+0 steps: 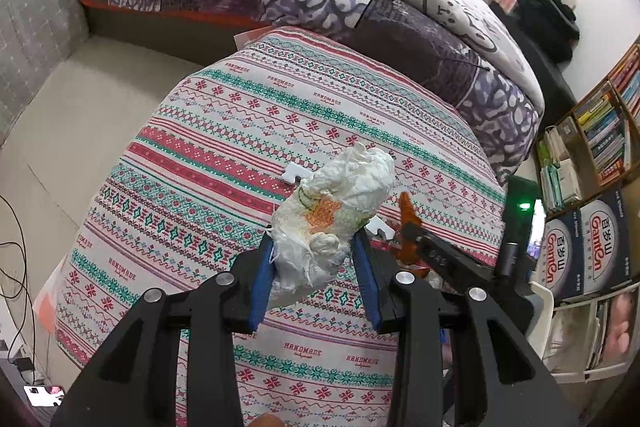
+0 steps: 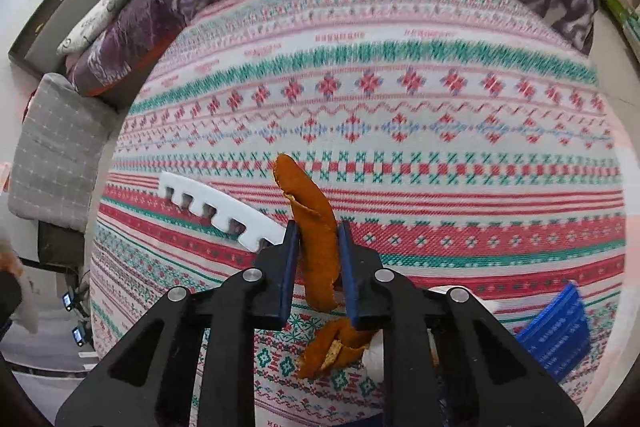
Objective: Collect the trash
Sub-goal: 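Grasp the orange dried peel with the right gripper while the left holds the white bag, then carry the orange peel over the bin and open the right gripper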
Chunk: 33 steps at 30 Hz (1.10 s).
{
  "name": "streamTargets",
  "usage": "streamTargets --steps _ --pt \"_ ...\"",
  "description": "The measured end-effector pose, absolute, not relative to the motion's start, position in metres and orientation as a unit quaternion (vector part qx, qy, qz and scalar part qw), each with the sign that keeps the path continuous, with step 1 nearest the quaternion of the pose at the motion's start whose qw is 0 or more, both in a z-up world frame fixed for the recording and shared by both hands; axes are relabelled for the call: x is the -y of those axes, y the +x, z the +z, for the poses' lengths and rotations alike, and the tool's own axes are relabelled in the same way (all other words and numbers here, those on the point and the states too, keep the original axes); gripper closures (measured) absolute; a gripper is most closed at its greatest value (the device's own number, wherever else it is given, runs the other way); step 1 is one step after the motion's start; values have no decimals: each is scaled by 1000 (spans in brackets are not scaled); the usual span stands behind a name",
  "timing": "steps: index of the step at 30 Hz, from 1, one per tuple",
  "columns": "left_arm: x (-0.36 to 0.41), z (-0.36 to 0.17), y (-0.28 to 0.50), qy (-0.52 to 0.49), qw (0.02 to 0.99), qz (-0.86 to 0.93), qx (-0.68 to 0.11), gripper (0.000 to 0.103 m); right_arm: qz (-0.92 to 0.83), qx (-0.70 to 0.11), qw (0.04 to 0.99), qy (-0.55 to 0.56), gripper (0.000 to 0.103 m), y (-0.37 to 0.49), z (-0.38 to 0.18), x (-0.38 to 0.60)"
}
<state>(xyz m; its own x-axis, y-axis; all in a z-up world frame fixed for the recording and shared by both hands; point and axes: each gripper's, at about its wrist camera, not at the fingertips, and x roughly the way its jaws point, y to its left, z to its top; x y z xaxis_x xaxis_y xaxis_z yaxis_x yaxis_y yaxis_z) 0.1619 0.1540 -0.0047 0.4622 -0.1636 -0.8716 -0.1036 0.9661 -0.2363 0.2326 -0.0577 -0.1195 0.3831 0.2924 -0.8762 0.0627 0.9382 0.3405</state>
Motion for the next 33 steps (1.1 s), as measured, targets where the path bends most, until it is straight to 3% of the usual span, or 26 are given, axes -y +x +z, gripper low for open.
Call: streamTargets --steps 13,33 --pt "-132 -5 156 -98 851 -27 -516 66 56 -503 845 175 84 195 -65 82" --pt "-70 -19 142 -46 850 -62 -521 66 1 -466 847 255 84 122 -48 184"
